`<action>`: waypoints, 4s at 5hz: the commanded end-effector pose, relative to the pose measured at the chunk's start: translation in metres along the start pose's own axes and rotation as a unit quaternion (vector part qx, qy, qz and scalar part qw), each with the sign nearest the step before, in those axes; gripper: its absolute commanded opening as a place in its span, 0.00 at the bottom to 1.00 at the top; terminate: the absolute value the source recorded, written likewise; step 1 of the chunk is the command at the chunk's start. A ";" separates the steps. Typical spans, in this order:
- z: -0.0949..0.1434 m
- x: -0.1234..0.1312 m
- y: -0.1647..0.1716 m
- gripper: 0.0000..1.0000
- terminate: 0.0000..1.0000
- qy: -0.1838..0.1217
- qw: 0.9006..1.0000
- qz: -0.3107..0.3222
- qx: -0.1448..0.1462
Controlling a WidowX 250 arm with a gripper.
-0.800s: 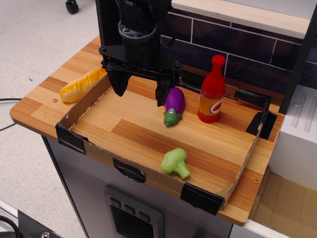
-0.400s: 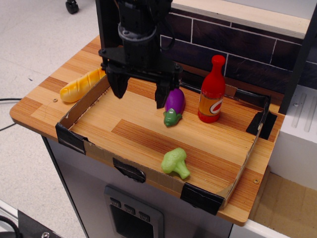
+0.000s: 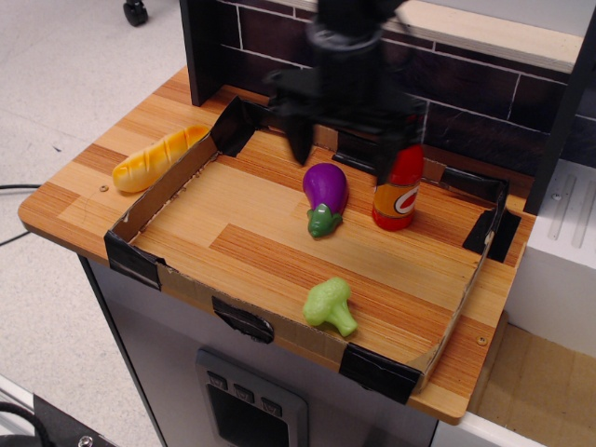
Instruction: Topple hot sauce bottle
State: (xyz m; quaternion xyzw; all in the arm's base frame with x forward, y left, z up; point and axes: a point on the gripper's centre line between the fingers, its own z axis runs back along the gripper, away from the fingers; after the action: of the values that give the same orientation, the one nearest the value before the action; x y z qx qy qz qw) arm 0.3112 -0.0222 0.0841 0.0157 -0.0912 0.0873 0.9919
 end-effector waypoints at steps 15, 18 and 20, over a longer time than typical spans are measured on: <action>0.008 0.022 -0.070 0.00 0.00 -0.208 0.973 0.048 -0.082; -0.023 -0.022 -0.072 0.00 0.00 -0.103 0.983 0.122 -0.086; -0.041 -0.036 -0.068 0.00 0.00 -0.048 0.974 0.202 -0.095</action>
State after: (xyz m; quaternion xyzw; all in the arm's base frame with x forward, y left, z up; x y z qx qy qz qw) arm 0.2926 -0.0926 0.0254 -0.0859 -0.1328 0.2769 0.9478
